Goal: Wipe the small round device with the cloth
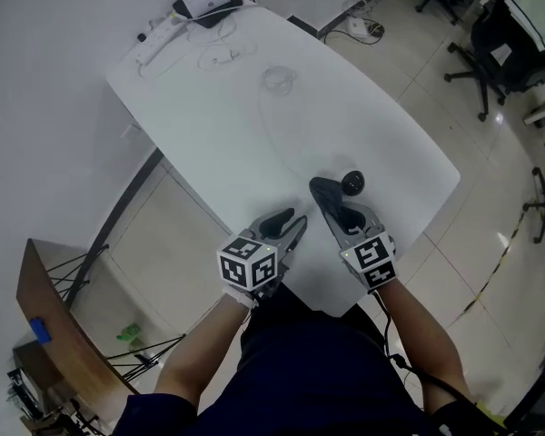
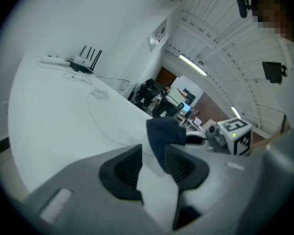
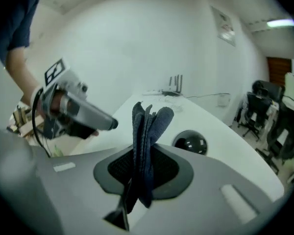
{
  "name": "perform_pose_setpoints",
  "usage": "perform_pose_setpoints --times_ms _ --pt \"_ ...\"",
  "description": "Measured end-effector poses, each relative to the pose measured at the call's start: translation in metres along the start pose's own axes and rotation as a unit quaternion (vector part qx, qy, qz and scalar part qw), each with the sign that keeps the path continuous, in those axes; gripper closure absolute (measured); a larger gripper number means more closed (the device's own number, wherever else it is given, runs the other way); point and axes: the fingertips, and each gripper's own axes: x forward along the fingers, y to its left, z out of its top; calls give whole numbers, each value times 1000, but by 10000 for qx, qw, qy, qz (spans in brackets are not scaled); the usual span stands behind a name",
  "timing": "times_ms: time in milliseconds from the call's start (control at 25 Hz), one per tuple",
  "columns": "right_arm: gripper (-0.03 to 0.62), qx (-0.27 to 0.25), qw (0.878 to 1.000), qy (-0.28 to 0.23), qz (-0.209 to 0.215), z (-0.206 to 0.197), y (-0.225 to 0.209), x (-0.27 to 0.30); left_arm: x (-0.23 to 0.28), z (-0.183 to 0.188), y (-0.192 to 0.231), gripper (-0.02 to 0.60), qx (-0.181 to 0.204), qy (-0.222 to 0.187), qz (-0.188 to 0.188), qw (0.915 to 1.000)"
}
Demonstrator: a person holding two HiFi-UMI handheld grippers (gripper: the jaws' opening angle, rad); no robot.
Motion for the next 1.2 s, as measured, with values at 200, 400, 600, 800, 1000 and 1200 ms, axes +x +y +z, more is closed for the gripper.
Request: perform_pose_setpoints --times_ms 200,400,600,800,1000,1200 --pt "520 719 9887 -830 -1017 48 -62 -48 -6 -5 -9 443 12 26 -67 10000" --pt "520 -446 9839 -290 -1706 65 -83 -40 -14 -5 -16 445 15 -66 -91 9999" --pt "519 -1081 9777 289 -1776 66 -65 -21 -24 -5 -9 448 -74 -136 -38 9999" --pt "519 -1987 9615 570 -1812 62 -40 -4 -28 -10 1 449 -186 -145 55 9997" --pt "519 -2700 9426 753 -1817 48 -14 12 -28 -14 7 449 -253 -65 75 9996" --pt "519 -3011 9313 920 -1830 32 2 32 -27 -16 13 462 -283 104 38 9995"
